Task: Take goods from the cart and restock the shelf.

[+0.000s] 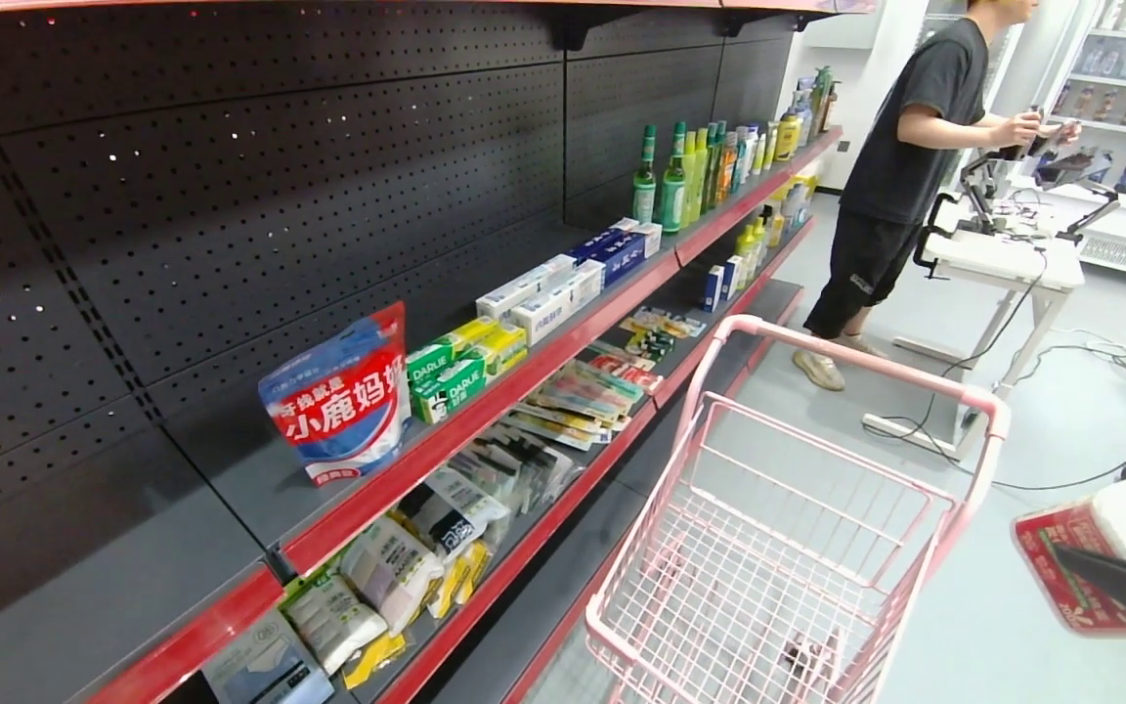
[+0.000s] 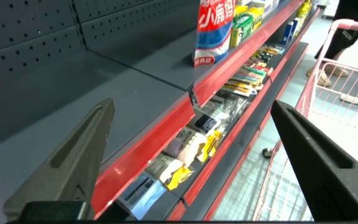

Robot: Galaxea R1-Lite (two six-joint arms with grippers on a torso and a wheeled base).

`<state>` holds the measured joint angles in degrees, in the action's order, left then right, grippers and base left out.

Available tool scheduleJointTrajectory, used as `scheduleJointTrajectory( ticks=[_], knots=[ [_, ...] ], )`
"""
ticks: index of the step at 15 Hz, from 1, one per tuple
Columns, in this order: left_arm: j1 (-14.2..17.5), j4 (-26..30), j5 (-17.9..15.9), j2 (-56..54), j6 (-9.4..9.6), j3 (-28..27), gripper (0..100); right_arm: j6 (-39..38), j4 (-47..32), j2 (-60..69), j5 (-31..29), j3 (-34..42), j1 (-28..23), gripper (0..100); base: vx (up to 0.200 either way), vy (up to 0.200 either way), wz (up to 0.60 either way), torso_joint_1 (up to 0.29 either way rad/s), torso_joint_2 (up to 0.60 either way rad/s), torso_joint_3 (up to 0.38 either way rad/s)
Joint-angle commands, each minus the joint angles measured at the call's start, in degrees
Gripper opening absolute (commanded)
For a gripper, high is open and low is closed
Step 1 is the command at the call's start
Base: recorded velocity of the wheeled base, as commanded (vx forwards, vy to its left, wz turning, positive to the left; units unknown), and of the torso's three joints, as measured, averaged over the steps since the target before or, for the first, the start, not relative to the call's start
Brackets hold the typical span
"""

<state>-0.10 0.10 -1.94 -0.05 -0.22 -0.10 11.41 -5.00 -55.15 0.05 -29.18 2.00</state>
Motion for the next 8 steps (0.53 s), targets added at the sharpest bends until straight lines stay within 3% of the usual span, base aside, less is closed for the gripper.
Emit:
scheduleJointTrajectory(
  ticks=[1, 8],
  knots=[
    [0.0, 0.0, 0.0, 0.0, -0.04, 0.0, 100, 0.0, 0.0, -0.3, 0.0, 0.0, 0.0, 0, 0.000, 0.000, 0.00, 0.163, -0.35, -0.188],
    [0.0, 0.1, 0.0, 0.0, -0.04, 0.0, 100, 0.0, 0.1, -1.1, 0.0, -0.1, 0.2, 0, 0.000, 0.000, 0.00, 0.121, -0.25, -0.133]
  ],
)
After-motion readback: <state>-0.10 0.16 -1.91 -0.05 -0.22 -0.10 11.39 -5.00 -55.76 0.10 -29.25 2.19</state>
